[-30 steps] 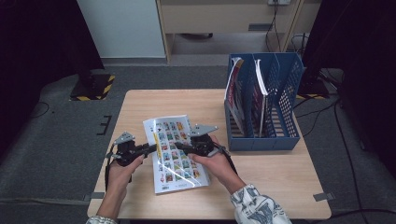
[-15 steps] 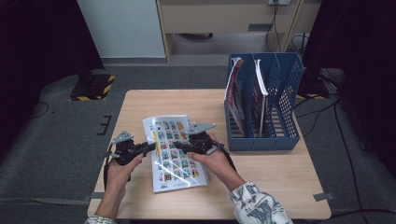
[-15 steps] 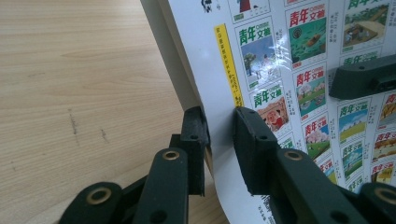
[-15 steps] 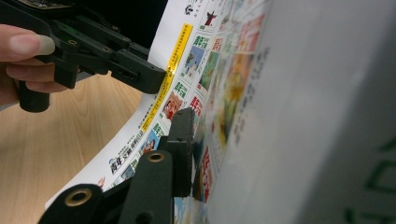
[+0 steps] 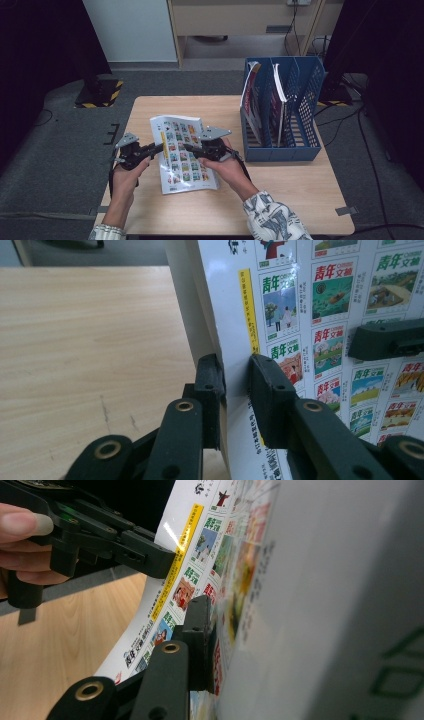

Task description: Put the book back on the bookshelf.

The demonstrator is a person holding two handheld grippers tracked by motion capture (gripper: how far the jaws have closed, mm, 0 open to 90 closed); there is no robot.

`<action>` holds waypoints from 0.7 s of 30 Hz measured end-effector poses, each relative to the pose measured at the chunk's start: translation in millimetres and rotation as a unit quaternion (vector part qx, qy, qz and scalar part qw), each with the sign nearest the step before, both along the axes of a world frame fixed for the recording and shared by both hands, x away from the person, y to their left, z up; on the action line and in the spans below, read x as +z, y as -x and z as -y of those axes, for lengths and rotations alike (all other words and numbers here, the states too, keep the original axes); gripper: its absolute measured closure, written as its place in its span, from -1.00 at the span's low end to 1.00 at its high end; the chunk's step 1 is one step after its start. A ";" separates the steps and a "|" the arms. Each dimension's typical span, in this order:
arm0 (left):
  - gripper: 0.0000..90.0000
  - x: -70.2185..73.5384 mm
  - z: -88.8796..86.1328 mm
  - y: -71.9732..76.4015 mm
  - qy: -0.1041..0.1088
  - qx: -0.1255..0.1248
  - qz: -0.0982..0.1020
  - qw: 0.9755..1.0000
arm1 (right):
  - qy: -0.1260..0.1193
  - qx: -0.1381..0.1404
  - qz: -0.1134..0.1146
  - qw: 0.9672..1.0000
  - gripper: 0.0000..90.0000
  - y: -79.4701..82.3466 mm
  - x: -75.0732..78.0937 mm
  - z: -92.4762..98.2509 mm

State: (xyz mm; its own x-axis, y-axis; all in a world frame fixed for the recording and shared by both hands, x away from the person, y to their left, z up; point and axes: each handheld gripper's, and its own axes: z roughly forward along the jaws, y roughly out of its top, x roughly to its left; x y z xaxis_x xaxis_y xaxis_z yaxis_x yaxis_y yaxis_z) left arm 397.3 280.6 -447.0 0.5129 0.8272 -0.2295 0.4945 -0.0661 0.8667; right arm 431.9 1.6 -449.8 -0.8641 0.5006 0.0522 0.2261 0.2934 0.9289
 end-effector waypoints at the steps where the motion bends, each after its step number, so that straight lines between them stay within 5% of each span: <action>1: 0.65 3.2 0.8 -1.0 -0.002 0.001 0.003 1.000 | -0.003 -0.003 0.003 1.000 0.55 -1.1 0.6 0.2; 8: 0.68 23.5 6.6 -3.1 -0.016 0.006 0.030 0.999 | -0.023 -0.015 0.037 0.999 0.56 -6.0 5.6 2.8; 21: 0.69 26.7 10.1 1.2 -0.021 0.001 0.044 0.999 | -0.025 -0.007 0.018 1.000 0.39 -6.6 12.2 3.9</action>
